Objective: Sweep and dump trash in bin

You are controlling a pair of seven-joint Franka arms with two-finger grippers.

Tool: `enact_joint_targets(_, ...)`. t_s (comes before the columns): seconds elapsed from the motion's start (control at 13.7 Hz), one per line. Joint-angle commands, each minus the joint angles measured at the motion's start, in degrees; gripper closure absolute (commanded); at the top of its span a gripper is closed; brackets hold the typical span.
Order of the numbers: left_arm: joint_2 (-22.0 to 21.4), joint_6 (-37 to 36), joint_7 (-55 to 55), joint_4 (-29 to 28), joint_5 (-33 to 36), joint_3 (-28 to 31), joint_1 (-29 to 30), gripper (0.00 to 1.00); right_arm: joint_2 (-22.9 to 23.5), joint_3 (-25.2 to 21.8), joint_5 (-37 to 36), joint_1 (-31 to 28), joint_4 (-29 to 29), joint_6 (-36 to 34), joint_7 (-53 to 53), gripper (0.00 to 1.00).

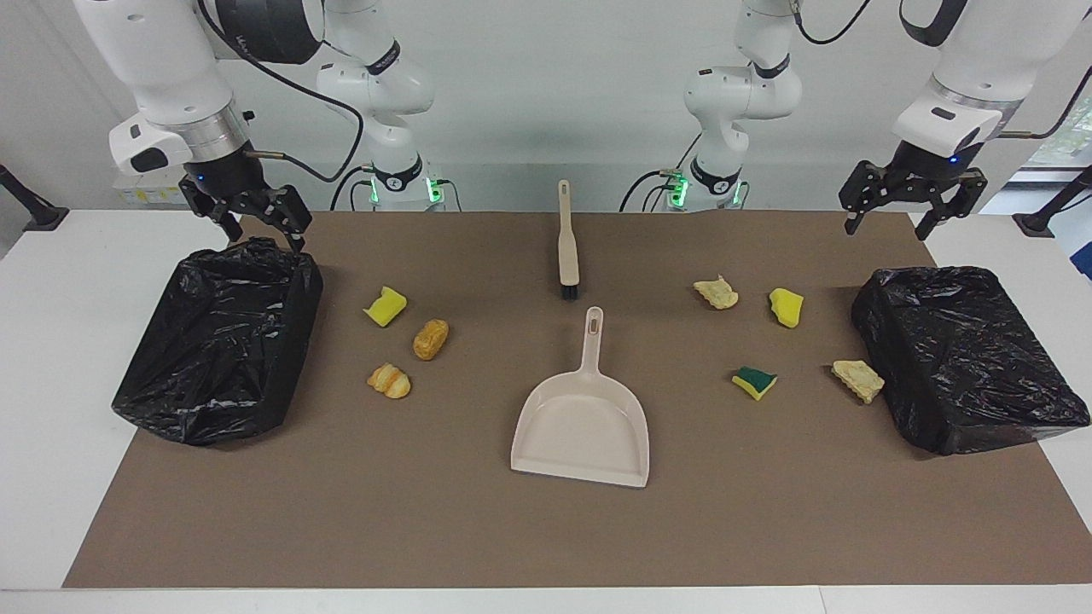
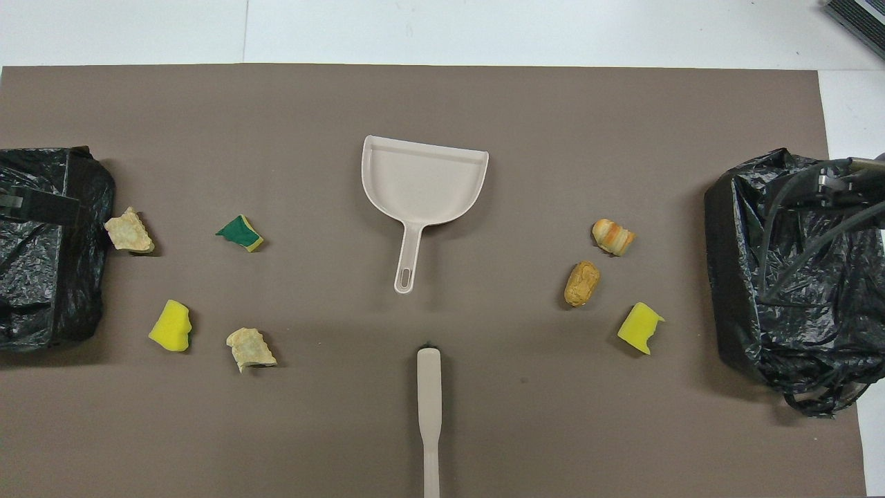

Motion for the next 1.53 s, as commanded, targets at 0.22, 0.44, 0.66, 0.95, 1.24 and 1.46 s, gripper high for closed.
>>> enact_joint_targets(0.22, -0.25, -1.35, 0.68, 0.72, -0.09, -0.59, 0.92, 0.00, -1.40, 0.21, 0.99, -0.06, -1.76, 0.40, 1.16, 0.00)
enact_joint_targets(0.44, -0.25, -1.26, 0.68, 0.72, -0.09, -0.59, 0.92, 0.00, -1.49, 0.30, 1.07, 0.11, -1.85, 0.48, 1.25, 0.00)
enact_joint_targets(0.66, -0.25, -1.34, 0.68, 0.72, -0.09, -0.59, 0.92, 0.00, -1.58, 2.23, 1.07, 0.20, -2.03, 0.57, 1.60, 0.00)
enact_joint_targets(0.95, -0.25, -1.35, 0.68, 0.72, -0.09, -0.59, 0.92, 0.00, -1.67, 5.57, 1.16, 0.20, -3.25, 1.01, 3.80, 0.00)
enact_joint_targets(1.24, -0.25, -1.26, 0.68, 0.72, -0.09, -0.59, 0.92, 0.00, -0.88, 10.05, 3.61, 0.38, -5.98, 5.14, 9.05, 0.00)
enact_joint_targets(1.46, -0.24, -1.34, 0.68, 0.72, -0.09, -0.59, 1.00, 0.00, -0.44, 10.32, 3.89, 7.92, -8.25, 7.50, 18.35, 0.00)
